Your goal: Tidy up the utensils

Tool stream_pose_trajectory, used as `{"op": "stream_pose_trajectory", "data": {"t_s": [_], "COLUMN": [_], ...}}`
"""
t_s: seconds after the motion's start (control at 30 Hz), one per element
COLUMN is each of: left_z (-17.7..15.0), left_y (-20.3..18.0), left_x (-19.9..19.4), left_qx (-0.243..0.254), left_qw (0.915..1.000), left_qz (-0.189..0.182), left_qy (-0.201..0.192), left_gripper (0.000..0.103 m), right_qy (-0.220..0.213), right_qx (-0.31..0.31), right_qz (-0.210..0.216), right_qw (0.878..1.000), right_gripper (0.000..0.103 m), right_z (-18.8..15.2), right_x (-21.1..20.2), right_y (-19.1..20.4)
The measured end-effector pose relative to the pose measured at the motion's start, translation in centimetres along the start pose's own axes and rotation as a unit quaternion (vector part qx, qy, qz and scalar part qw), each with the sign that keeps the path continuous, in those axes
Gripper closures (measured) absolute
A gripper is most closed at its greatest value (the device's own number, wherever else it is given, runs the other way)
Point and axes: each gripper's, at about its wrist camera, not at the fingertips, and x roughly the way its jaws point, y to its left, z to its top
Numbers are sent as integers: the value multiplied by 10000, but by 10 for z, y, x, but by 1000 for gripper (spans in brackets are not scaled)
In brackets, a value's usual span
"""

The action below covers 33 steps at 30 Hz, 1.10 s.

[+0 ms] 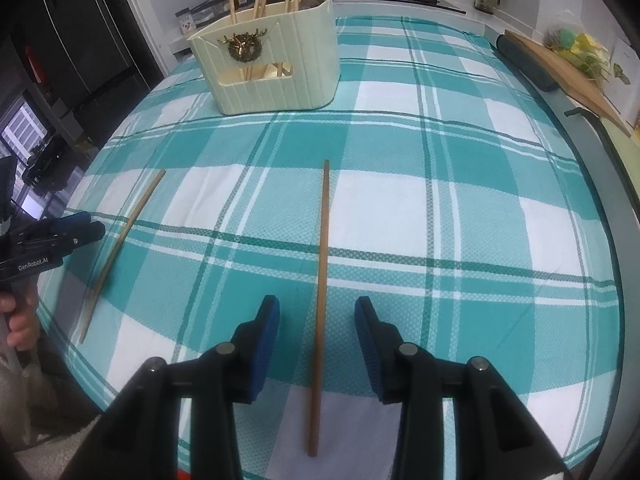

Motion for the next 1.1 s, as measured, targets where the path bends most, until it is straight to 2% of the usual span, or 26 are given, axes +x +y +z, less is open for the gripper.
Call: {"op": "stream_pose_trajectory", "data": {"t_s": [0.23, 0.47, 0.53, 0.6, 0.63, 0.67, 0.7, 0.77, 0.87, 0.97, 1.1], "left_z": [19, 36, 43, 49, 51, 53, 54, 55, 53, 53, 51], "left_y": [-12, -13, -13, -14, -14, -14, -16, -18, -17, -13, -15], "left_x": [27, 49, 50, 52, 53, 53, 53, 51, 31, -4, -62], "left_qx": [438, 622, 591, 587, 566, 552, 532, 466, 324, 134, 11], "left_qw": [9984, 9958, 9961, 9961, 9961, 9964, 9968, 9976, 9993, 9995, 9952], "left_qz": [227, 310, 252, 268, 316, 290, 189, 174, 65, -75, -326], "left_qy": [290, 593, 607, 605, 596, 569, 570, 481, 145, -274, -926], "left_gripper": [34, 36, 46, 67, 72, 88, 96, 98, 98, 98, 98], "right_qy": [426, 827, 937, 876, 871, 870, 877, 860, 700, 184, -582], "right_qx": [-72, -561, -701, -883, -984, -1020, -1034, -1035, -741, -501, -463], "right_qz": [-63, -228, -265, -375, -402, -385, -414, -410, -231, 100, 268], "right_qw": [9990, 9947, 9928, 9915, 9905, 9902, 9899, 9901, 9945, 9985, 9969], "right_gripper": [63, 63, 63, 71, 81, 90, 94, 96, 97, 97, 97], "right_z": [25, 52, 61, 71, 76, 81, 85, 92, 96, 94, 86], "right_x": [22, 55, 67, 73, 76, 78, 80, 83, 77, 45, -13], "right_y": [-12, 4, 10, 17, 20, 22, 24, 25, 18, 15, 17]}}
